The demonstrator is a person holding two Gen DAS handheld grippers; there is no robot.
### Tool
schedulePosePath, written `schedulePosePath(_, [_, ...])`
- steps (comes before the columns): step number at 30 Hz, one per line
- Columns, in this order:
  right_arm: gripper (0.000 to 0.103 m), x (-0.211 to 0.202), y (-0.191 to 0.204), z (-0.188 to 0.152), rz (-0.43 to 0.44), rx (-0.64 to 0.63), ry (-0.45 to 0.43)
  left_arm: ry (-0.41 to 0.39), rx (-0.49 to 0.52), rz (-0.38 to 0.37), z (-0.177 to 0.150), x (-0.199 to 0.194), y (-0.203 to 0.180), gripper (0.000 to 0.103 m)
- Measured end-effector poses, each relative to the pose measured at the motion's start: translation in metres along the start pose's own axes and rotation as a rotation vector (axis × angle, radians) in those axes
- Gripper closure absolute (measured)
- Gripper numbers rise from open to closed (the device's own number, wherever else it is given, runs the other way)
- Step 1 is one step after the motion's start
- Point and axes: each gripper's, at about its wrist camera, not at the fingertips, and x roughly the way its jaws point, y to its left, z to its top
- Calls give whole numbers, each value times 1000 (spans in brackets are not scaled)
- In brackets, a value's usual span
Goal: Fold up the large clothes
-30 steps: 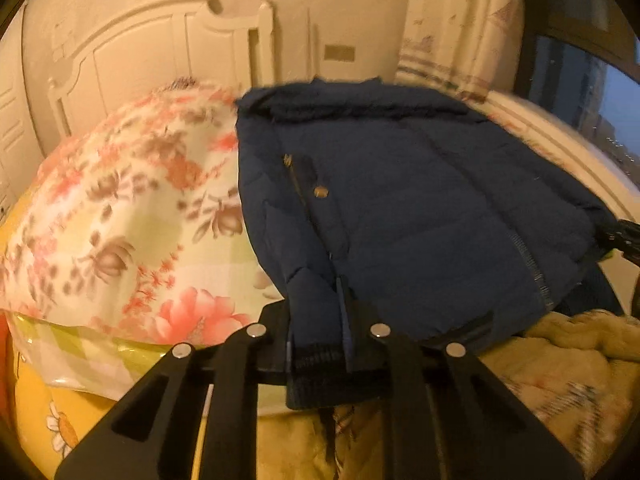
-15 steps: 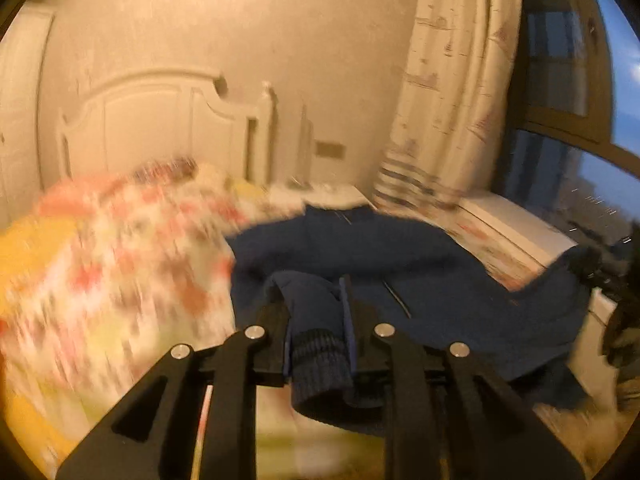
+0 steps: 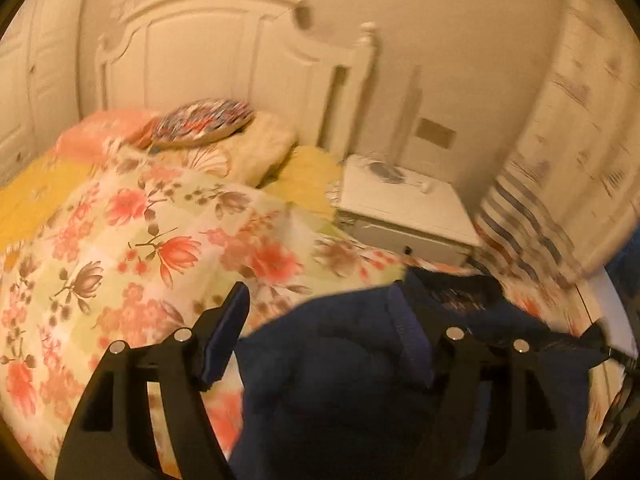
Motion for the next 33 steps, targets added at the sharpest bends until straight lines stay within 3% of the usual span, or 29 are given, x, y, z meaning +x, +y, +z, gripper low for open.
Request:
schedulePosePath(1, [25, 3, -10, 6, -20, 15, -13, 3, -11, 3, 3, 5, 6, 32])
schedulePosePath(4, [24, -1, -39, 13, -7, 55, -59, 26, 15, -11, -1, 20, 19, 31])
schedulePosePath(6, [24, 5, -50, 12, -21, 18, -30, 76, 83, -27, -14, 37, 20, 30])
schedulePosePath(8, [24, 18, -49, 2, -36, -46, 28, 139, 134, -82, -29, 53, 21, 30])
schedulePosePath(11, [24, 35, -48, -9, 11, -87, 70, 198, 162, -150, -46, 69, 19, 26])
schedulePosePath(15, [24, 46, -39, -15, 75, -100, 75, 233, 165, -203, -49, 75, 17, 23])
schedulePosePath(21, [24, 61, -21, -17, 75, -149, 105, 305, 223, -275, -49, 87, -4, 19])
schedulePosePath(24, [27, 60, -24, -21, 85, -138, 87, 330, 280, -241, -56, 100, -19, 20])
schedulePosePath(25, [41, 58, -23, -22, 80, -144, 70, 330, 292, -227, -60, 103, -22, 25])
schedulePosePath(26, [48, 56, -23, -24, 72, -155, 54, 299, 298, -206, -64, 103, -23, 51])
schedulePosePath(27, [64, 49, -18, -27, 49, -184, 18, 277, 298, -192, -64, 100, -23, 65])
schedulePosePath(28, [75, 43, -12, -30, 8, -217, -16, 250, 290, -190, -64, 93, -22, 86])
schedulePosePath(30, [81, 23, 6, -40, -64, -283, -76, 154, 271, -211, -64, 61, -15, 90])
schedulePosePath(33, [86, -20, 18, -54, -66, -335, -160, 71, 219, -275, -64, 16, 11, 90])
